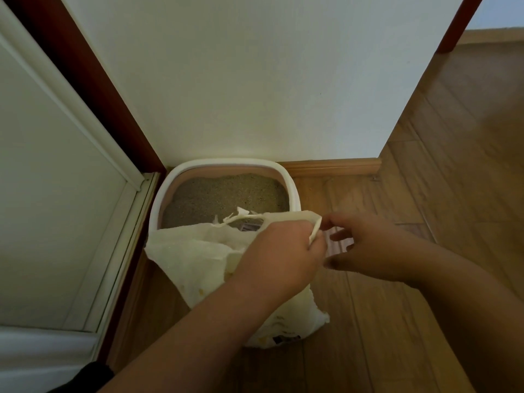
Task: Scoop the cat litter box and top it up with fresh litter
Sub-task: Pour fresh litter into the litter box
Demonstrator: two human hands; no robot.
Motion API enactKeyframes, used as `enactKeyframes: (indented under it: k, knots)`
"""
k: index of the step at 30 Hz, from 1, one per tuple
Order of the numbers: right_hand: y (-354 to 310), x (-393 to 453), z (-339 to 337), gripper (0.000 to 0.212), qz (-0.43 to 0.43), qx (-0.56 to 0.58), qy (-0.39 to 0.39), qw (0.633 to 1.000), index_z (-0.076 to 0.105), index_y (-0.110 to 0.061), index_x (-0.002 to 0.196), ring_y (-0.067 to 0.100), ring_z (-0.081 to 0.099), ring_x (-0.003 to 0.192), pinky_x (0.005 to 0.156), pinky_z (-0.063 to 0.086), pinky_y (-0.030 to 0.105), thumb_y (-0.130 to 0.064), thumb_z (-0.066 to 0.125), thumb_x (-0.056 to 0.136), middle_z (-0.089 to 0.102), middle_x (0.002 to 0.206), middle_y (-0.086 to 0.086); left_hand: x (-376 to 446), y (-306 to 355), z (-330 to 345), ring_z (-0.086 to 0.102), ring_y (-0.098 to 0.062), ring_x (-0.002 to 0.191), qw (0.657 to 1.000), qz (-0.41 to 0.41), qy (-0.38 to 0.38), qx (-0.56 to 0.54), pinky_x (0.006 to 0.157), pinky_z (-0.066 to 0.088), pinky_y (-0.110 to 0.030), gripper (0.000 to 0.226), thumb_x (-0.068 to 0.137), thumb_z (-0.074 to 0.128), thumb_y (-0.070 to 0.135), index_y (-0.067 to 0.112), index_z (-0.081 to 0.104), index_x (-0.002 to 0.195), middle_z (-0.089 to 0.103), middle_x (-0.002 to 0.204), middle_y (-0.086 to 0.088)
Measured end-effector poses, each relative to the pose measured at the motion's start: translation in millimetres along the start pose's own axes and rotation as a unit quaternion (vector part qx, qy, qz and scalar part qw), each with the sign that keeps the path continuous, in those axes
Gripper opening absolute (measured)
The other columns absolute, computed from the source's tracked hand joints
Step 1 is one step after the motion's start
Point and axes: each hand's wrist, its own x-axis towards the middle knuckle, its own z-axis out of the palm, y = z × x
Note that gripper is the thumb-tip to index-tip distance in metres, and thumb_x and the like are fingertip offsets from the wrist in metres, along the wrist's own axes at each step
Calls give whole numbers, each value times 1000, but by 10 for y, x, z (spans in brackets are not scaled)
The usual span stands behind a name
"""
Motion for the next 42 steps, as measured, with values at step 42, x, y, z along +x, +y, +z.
enactKeyframes:
  k: [42]
  knots:
    - [-17, 257, 605, 52, 45, 159, -99, 981, 49, -34, 141, 8, 63, 108, 85, 55, 21, -49, 65, 94, 64, 125, -12, -117, 224, -1284, 33, -8, 47, 925, 71, 309, -210, 44, 33, -24, 41, 100, 58, 36, 17, 43, 67, 33, 51, 9]
